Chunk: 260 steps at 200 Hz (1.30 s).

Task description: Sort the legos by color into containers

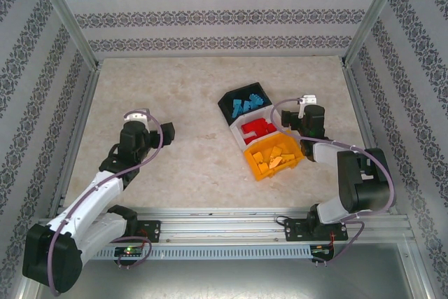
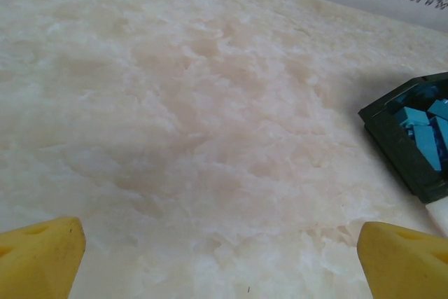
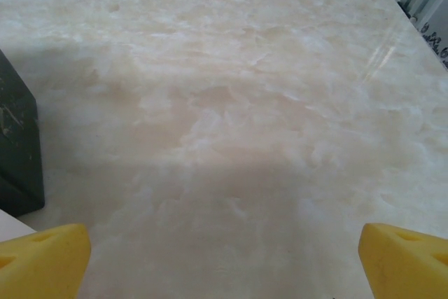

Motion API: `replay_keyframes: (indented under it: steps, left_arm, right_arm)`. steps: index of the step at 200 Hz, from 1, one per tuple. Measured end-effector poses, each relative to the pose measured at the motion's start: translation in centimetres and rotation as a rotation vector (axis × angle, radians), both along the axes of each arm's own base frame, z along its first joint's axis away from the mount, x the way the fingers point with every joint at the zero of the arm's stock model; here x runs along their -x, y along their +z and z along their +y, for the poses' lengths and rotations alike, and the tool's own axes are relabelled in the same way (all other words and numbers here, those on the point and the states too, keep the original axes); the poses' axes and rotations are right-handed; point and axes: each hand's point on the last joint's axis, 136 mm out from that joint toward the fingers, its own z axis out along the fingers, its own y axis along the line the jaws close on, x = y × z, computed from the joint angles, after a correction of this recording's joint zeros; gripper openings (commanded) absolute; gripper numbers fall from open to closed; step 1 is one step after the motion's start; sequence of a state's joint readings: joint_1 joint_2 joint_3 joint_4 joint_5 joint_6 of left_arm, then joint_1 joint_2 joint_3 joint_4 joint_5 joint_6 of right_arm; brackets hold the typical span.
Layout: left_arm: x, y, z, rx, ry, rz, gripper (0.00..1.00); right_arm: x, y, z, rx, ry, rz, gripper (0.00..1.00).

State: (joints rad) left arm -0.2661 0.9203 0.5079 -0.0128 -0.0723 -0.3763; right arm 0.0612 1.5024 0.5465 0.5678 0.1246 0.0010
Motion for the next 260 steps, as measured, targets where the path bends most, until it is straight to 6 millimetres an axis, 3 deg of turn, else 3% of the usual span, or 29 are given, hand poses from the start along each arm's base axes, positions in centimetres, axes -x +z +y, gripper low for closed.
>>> replay_keyframes:
  steps: [115,174,201,217,260]
  left_arm:
    - [0.0,0.5,2.0,-0.071,0.082,-0.076,1.0]
    - [-0.4,1.2,6.4,-0.271,0.219,-0.115,1.0]
    - [-0.9,0.2,8.4,-0.335,0.257,-0.101,1.0]
    - [-1.1,-1.3,9.3,-0.356,0.267,-0.084,1.0]
    - [-2.5,-4.6,10.3,-0.365,0.263,-0.031,1.0]
  right_arm:
    - [0.8,0.1,-0.9,-0.006,-0.033,-0.048,0.98]
    - [0.8,0.1,-0.8,-0.008,-0.031,-0.049,0.98]
    - [0.8,0.1,-0.8,-0.01,-0.032,-0.049,0.98]
    - [0.8,0.1,-0.8,-0.01,-0.032,-0.049,0.98]
    - [0.8,0.1,-0.8,-0.01,-0.032,-0.049,0.98]
